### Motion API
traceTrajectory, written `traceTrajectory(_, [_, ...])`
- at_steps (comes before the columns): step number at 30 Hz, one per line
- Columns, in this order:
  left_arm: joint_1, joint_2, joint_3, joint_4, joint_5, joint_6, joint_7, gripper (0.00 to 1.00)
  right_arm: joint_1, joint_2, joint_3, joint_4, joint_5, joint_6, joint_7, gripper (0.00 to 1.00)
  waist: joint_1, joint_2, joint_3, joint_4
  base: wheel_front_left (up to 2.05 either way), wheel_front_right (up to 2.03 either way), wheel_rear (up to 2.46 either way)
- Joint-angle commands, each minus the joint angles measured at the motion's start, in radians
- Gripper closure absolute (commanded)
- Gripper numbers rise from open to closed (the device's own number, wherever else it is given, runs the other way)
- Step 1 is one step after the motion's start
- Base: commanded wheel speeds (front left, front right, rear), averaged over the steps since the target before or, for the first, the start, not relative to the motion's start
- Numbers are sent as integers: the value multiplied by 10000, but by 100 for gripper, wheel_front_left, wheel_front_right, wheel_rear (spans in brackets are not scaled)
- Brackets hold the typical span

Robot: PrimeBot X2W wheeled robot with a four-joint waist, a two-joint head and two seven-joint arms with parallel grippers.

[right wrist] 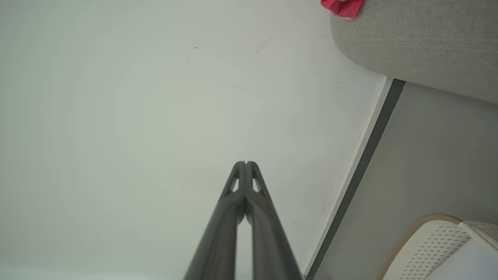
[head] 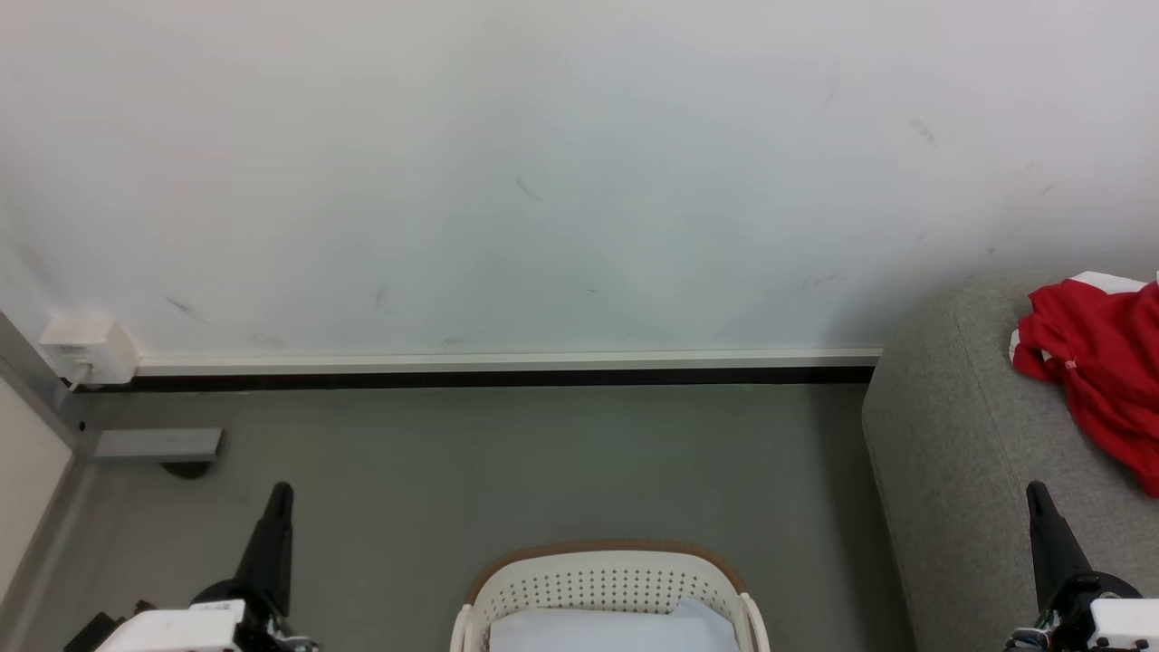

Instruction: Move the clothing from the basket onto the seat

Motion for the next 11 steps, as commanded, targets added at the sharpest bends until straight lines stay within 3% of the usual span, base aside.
traceTrajectory(1, [-70,20,24,-29,-135,-65,36,100,-123,-70,-34,-37,18,-21,27,100,0,0,0,0,0,0,0])
traceTrajectory(11, [-70,20,23,-29,-137,-65,36,100,-123,-71,-34,-37,18,-21,27,100,0,0,0,0,0,0,0])
